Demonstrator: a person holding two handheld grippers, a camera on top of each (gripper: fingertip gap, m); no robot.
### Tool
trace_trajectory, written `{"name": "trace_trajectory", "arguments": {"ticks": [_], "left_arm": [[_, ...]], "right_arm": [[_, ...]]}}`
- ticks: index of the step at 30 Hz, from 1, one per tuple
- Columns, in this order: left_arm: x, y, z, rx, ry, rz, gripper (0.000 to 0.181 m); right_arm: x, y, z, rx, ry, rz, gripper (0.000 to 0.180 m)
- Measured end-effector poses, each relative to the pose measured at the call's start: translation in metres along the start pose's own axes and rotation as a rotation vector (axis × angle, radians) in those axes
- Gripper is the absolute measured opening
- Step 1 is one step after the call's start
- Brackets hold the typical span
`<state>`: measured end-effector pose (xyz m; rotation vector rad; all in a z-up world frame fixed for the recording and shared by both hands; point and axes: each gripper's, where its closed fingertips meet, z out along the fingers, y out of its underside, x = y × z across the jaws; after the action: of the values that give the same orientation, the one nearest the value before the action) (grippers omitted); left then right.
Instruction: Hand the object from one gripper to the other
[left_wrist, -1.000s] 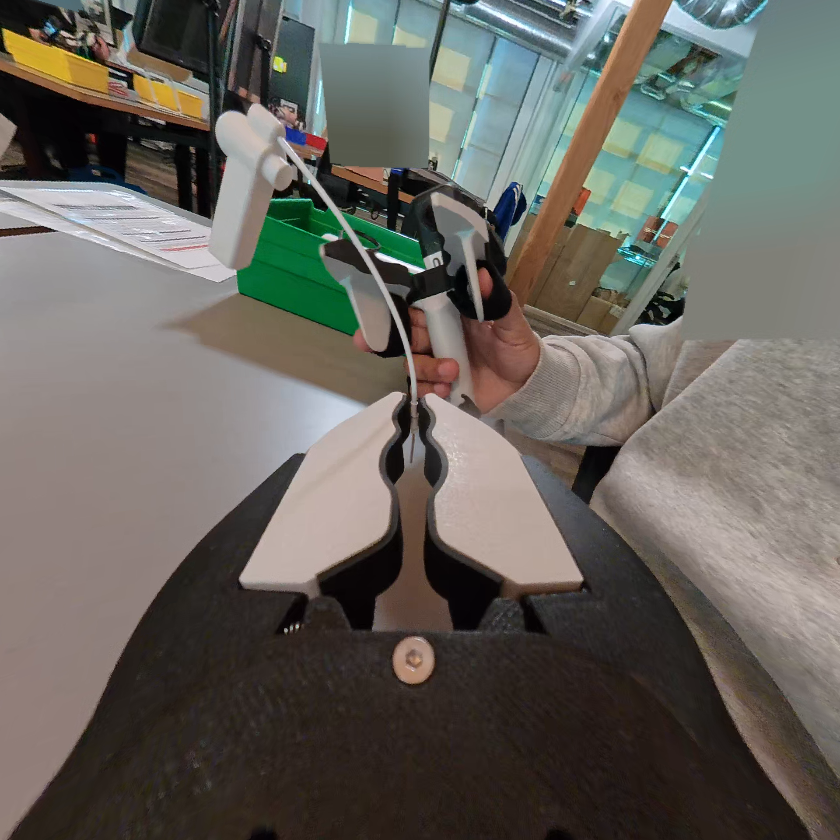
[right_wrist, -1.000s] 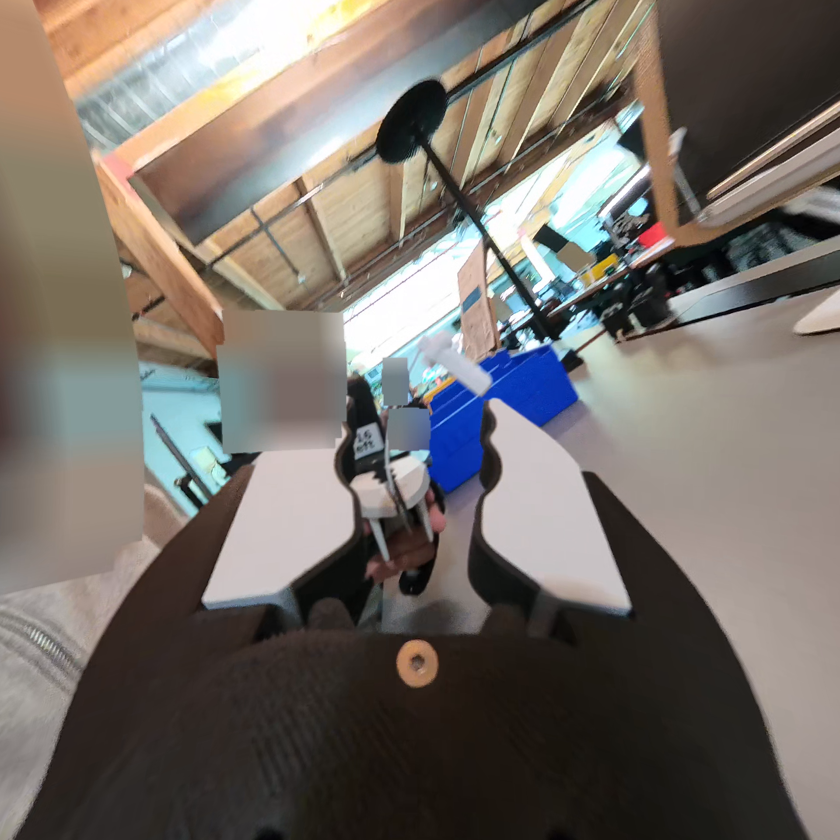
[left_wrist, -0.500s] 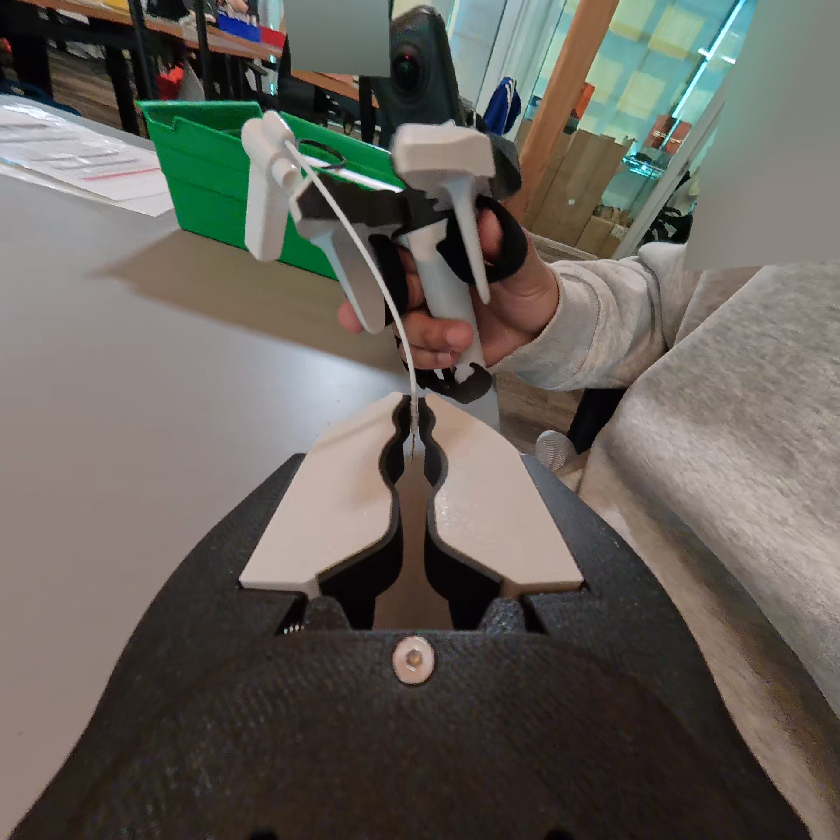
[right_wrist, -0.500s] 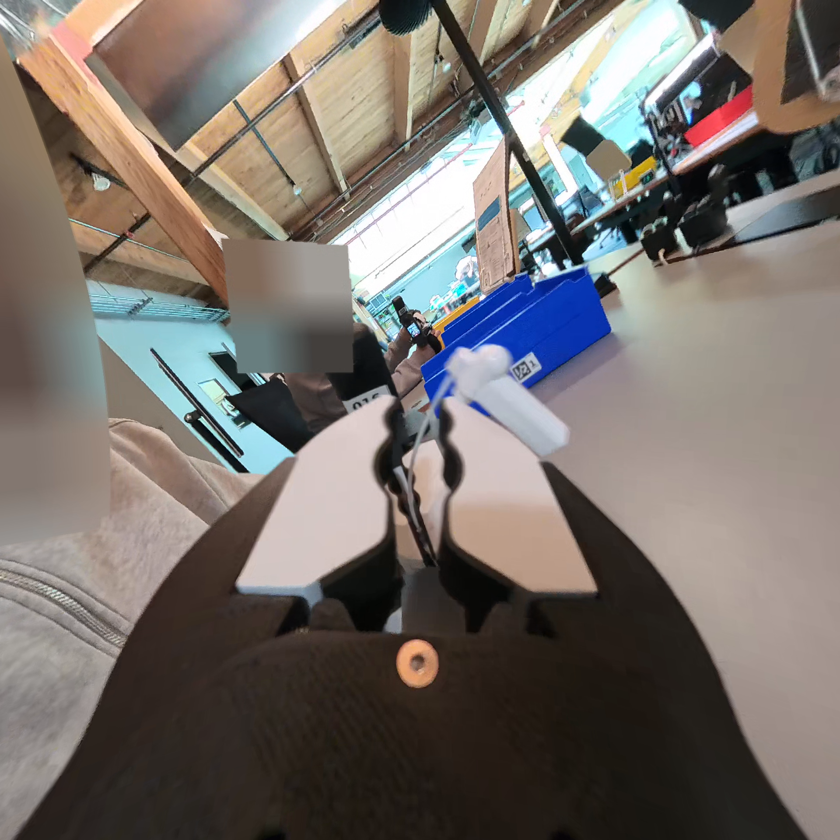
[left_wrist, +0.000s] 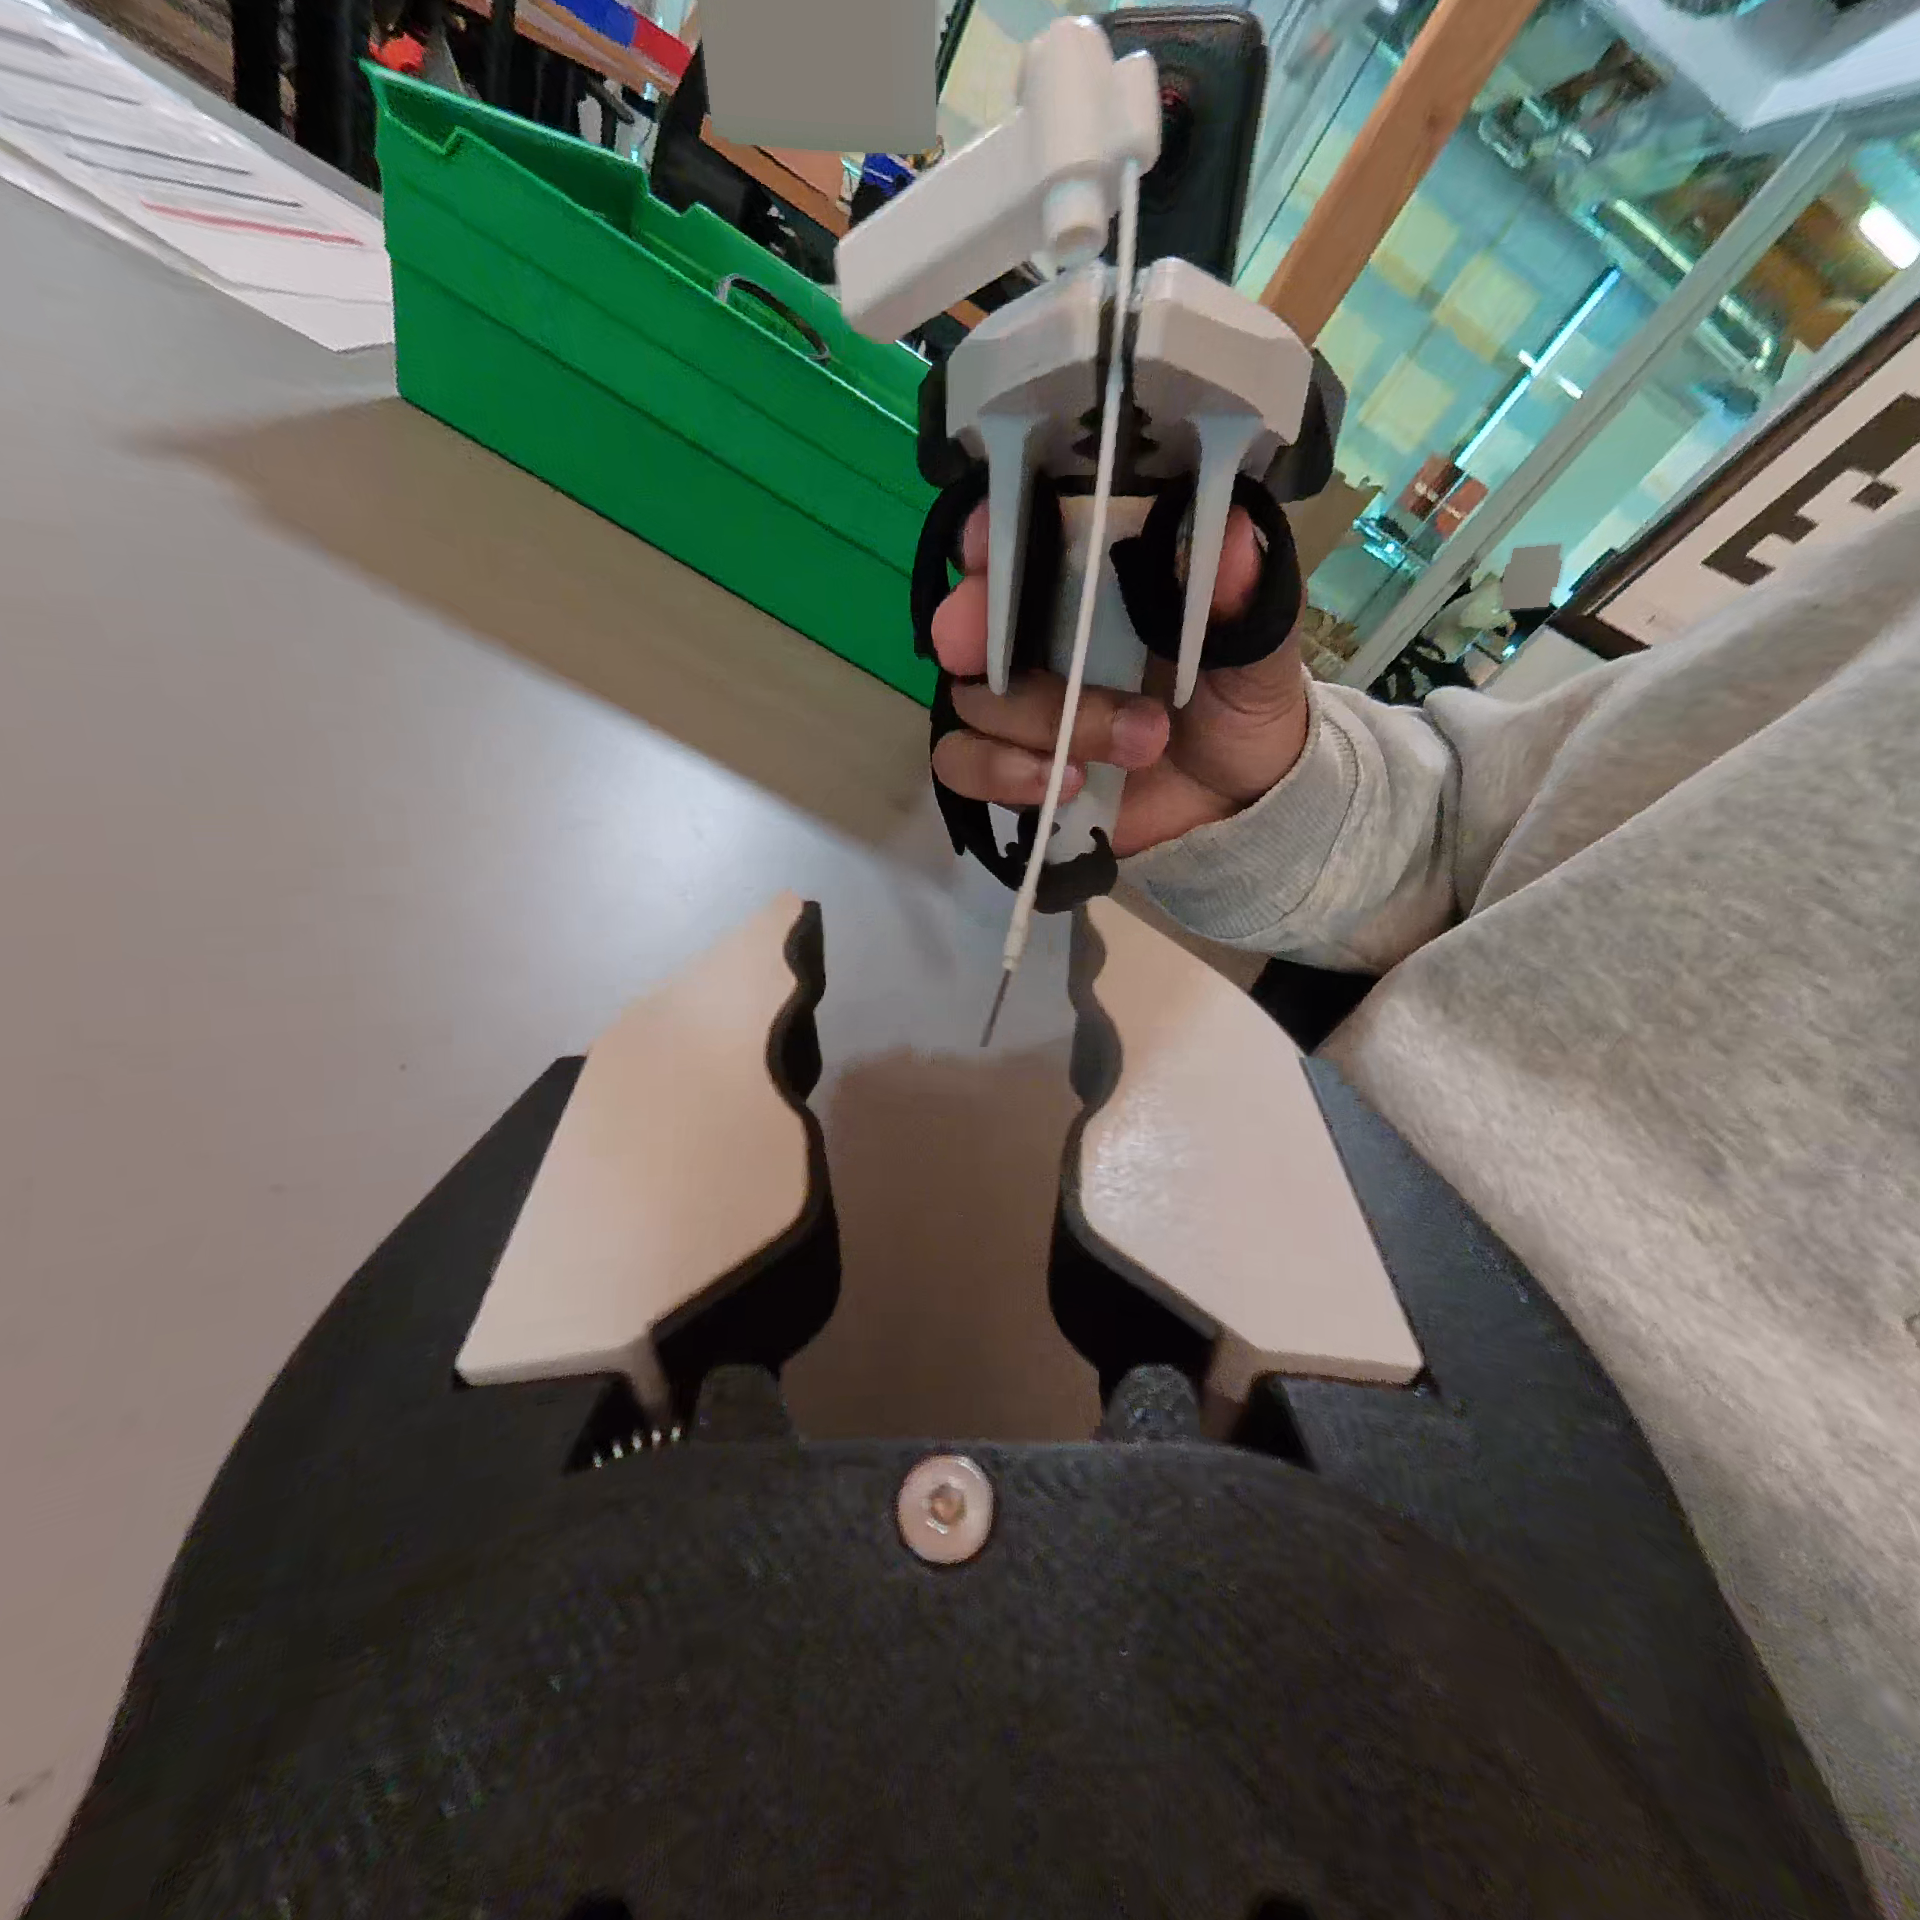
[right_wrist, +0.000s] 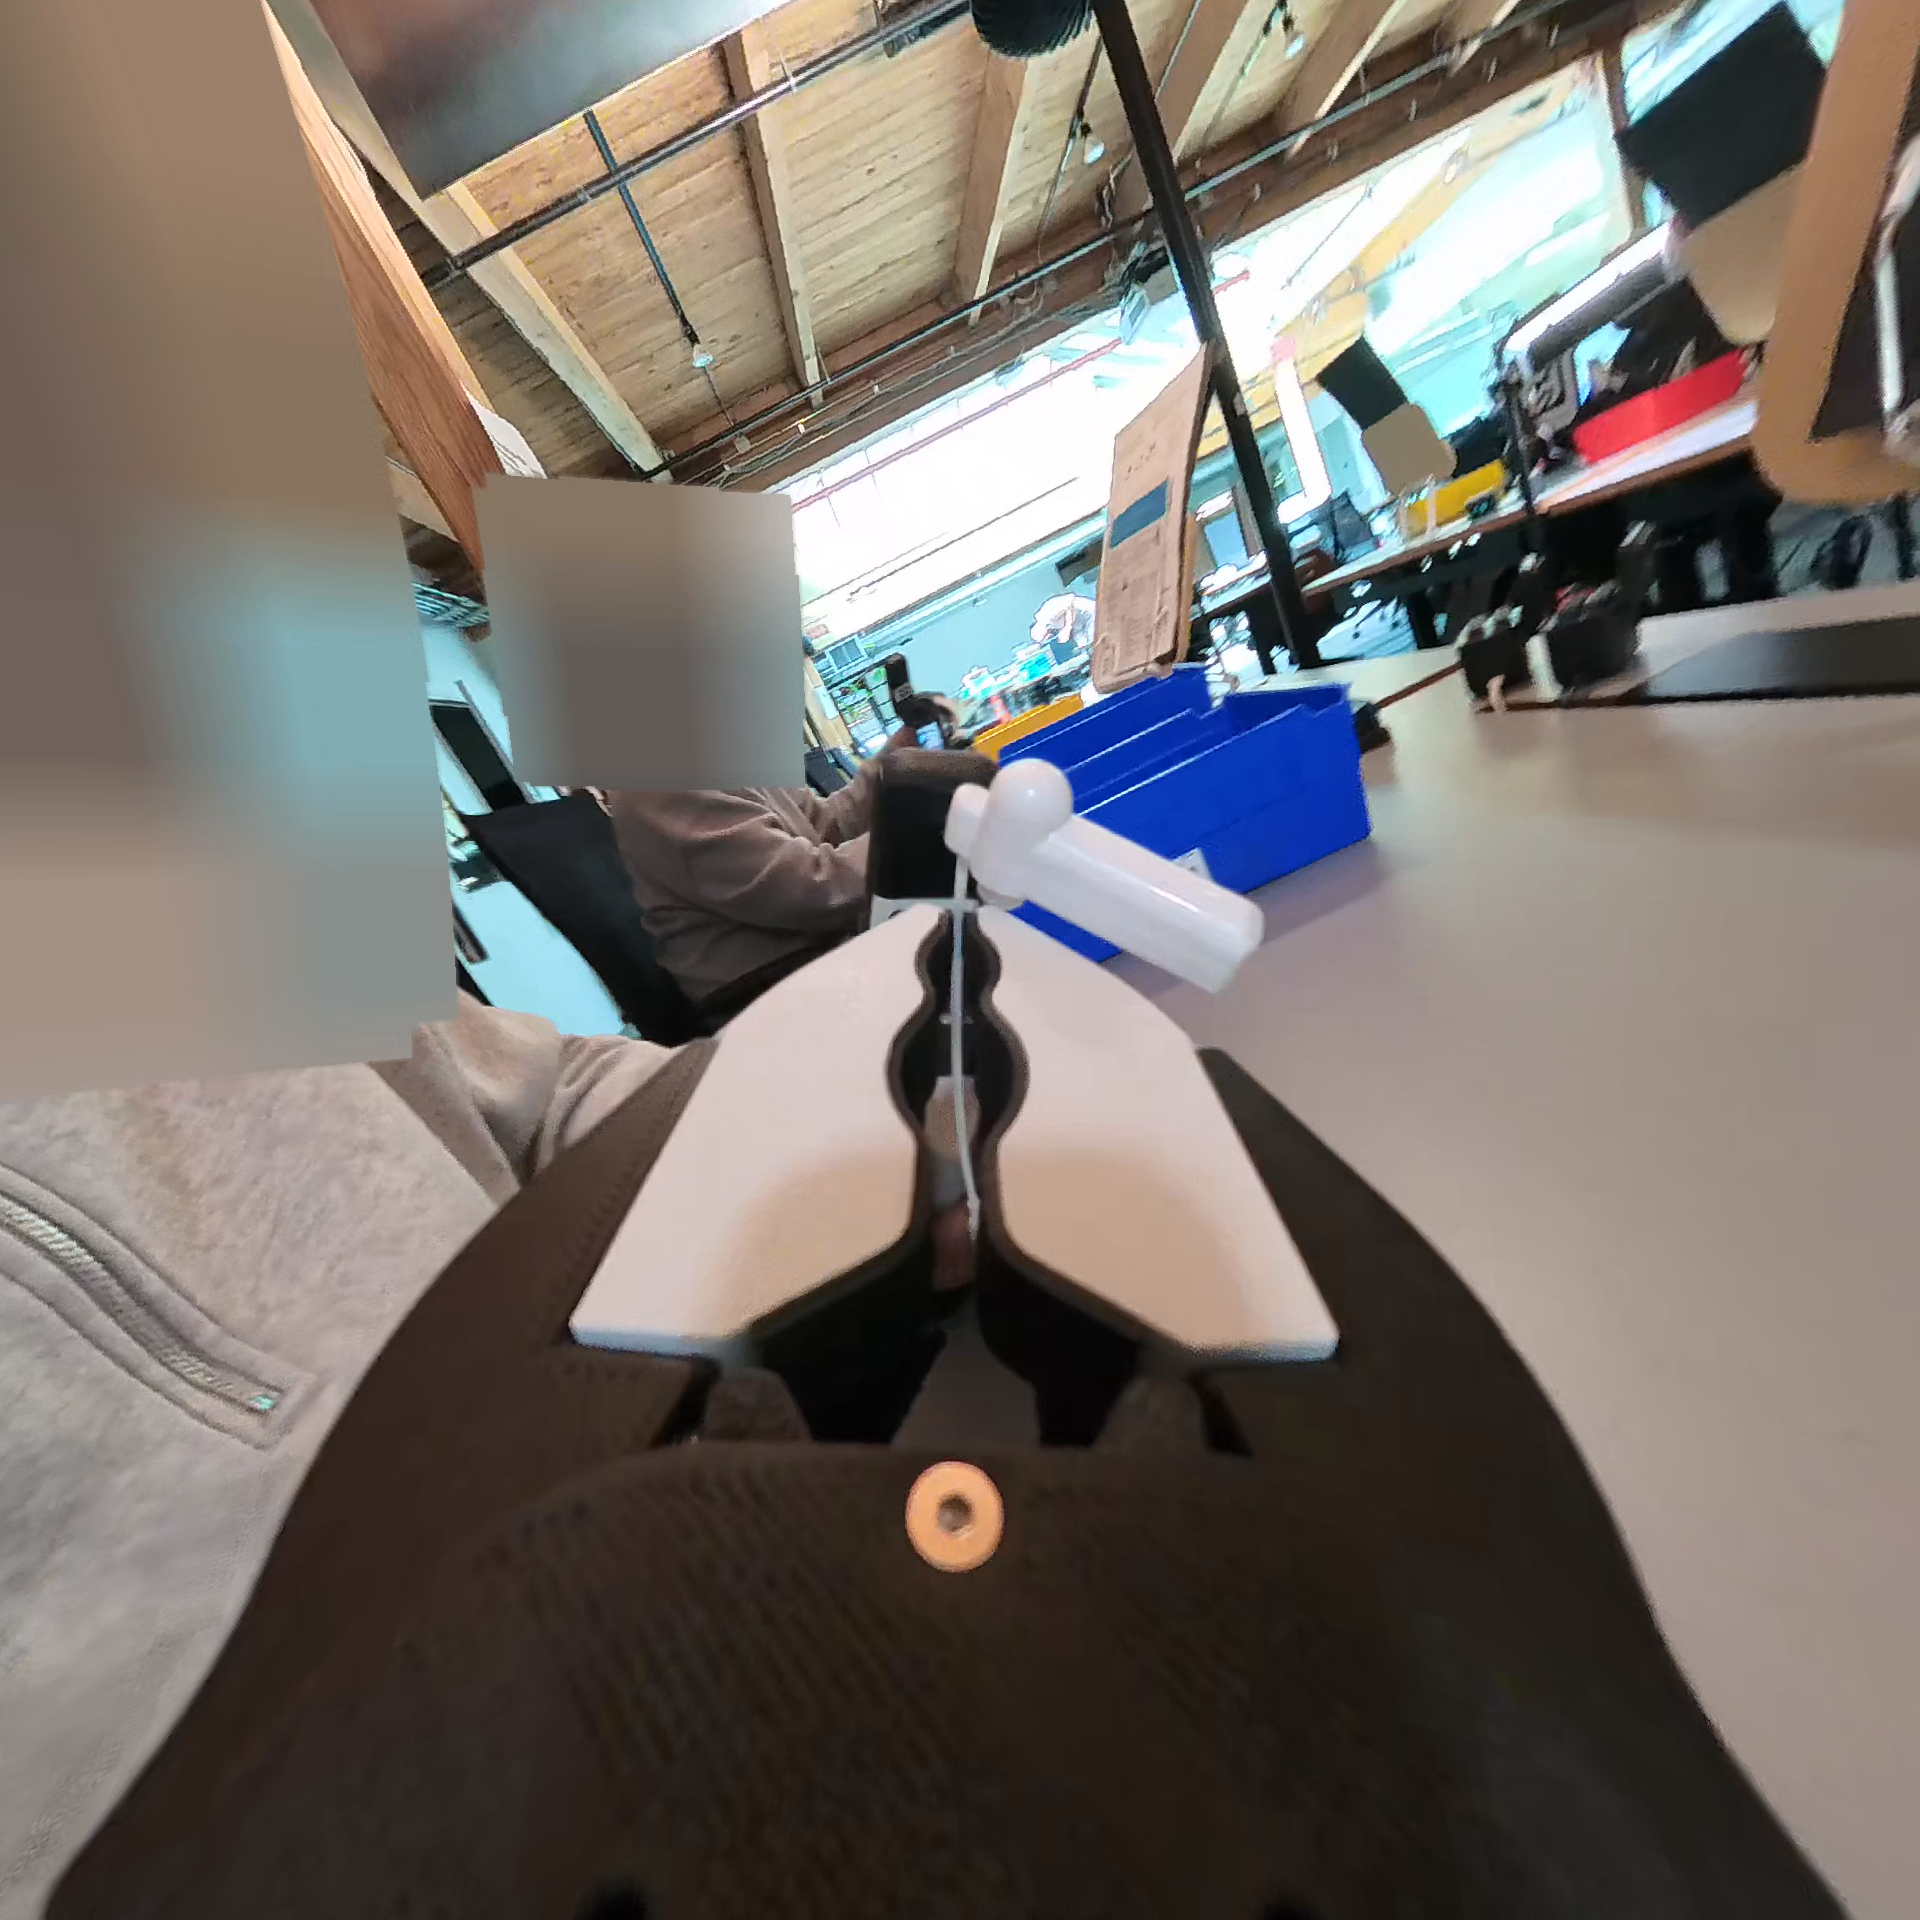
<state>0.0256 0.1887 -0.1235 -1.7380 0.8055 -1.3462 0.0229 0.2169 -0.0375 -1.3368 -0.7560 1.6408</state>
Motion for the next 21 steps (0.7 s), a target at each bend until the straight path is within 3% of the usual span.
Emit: {"name": "trace_trajectory", "arguments": {"ticks": [8,13,15,21], "left_arm": [[-0.010,-0.006,-0.005,0.070,0.048,-0.226,0.054],[-0.008,-0.014,-0.011,0.136,0.150,-0.381,0.045],[-0.003,-0.016,-0.011,0.155,0.205,-0.422,0.043],[0.019,-0.019,-0.005,0.169,0.347,-0.466,0.039]], "right_arm": [[-0.012,-0.014,-0.003,0.051,0.042,-0.344,0.001],[-0.021,-0.025,-0.004,0.111,0.113,-0.592,0.001],[-0.023,-0.031,-0.006,0.163,0.098,-0.567,0.001],[-0.024,-0.044,-0.014,0.342,-0.036,-0.234,0.002]]}}
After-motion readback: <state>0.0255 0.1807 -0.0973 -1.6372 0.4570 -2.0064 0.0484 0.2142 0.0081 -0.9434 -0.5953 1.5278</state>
